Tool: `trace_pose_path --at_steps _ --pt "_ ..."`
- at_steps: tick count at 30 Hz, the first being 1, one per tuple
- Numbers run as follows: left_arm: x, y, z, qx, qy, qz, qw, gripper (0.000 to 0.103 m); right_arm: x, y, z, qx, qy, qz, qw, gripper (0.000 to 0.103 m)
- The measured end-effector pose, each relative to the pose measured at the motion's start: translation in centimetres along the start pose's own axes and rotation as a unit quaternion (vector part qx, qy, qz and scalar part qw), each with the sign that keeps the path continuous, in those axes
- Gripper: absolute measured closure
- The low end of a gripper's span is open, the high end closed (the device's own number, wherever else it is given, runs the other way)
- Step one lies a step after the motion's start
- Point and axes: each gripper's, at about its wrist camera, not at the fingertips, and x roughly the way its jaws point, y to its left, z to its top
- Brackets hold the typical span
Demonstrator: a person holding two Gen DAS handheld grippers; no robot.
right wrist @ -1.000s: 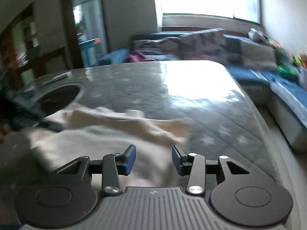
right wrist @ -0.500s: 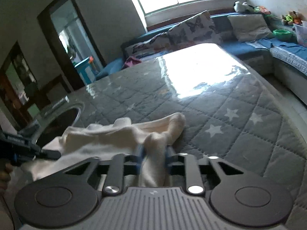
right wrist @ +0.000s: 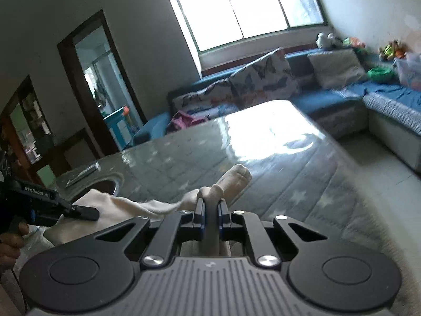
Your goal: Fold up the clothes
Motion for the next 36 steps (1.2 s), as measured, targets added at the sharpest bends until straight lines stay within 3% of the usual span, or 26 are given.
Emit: trace_pose_path --at_steps 12,17,25,26,28,33,36 --pt "6.2 -9.1 0.8 0.067 0.007 -0.05 0.9965 0.089 -2.8 -4.9 5.0 -0.042 -0.033 -0.118 0.992 0.095" --pt "8.4 -10.4 0.4 0.097 0.008 -0.031 0.9947 0.089 -1.6 -7.2 4.9 -0.038 -0.015 -0.158 0.987 0.095" --pt "10.0 -9.2 -0.4 0.105 0.035 0.001 0.9939 0.087 1.4 -10.3 3.1 -0.024 0.026 -0.198 0.98 0.093" --pt "10.0 -9.3 -0.4 0.109 0.035 0.001 0.9935 0.086 1.6 -10.5 3.0 -0.024 0.028 -0.2 0.979 0.093" --pt "10.1 -9.5 -0.7 0.115 0.039 0.001 0.9926 0.064 2.0 -10.8 2.8 -0.025 0.03 -0.202 0.979 0.093" --pt "11.1 -10.2 -1.9 0.133 0.06 -0.001 0.9893 0.06 2.1 -11.4 2.1 -0.022 0.032 -0.204 0.978 0.093" --pt "11.8 -10.4 -2.5 0.138 0.072 0.008 0.9877 0.063 2.1 -11.4 2.0 -0.02 0.031 -0.203 0.978 0.093"
